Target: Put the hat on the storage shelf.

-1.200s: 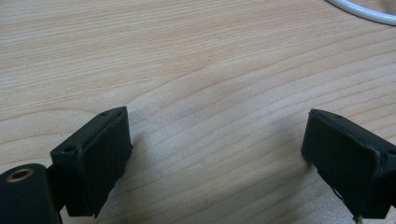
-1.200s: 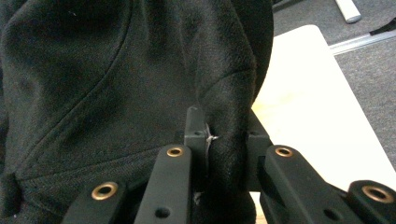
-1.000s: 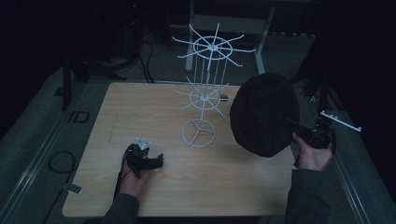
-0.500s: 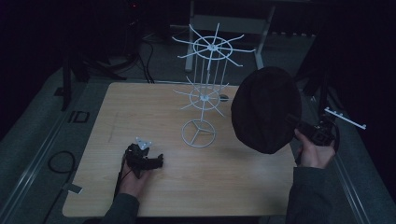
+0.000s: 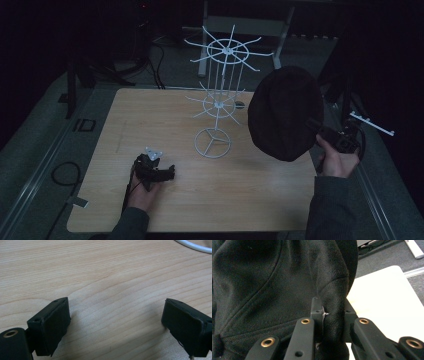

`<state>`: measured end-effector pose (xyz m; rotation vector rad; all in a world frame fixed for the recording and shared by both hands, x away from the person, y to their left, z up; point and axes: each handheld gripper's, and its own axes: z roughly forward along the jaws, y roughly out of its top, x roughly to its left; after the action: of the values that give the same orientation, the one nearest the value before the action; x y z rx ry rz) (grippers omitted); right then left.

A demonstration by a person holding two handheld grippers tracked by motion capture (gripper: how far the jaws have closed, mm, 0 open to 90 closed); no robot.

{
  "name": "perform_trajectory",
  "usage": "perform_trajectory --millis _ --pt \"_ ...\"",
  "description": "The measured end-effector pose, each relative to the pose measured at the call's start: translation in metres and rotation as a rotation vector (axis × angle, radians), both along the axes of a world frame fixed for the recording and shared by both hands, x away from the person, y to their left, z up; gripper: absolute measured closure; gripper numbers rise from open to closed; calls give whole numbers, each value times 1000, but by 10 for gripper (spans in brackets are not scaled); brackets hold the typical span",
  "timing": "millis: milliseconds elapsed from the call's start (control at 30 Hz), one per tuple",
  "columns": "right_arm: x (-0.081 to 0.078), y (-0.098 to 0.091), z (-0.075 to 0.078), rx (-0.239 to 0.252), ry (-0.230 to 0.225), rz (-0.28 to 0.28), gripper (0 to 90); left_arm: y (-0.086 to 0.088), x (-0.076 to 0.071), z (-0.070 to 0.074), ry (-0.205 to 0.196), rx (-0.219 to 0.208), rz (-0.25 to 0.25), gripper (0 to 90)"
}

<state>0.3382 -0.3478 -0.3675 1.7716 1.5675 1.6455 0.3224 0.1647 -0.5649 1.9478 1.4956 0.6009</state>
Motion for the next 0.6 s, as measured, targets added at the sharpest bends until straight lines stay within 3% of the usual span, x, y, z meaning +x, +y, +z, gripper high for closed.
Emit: perform_trajectory --millis 600 --pt "4 -1 6 48 -22 -13 782 0 0 0 0 0 0 88"
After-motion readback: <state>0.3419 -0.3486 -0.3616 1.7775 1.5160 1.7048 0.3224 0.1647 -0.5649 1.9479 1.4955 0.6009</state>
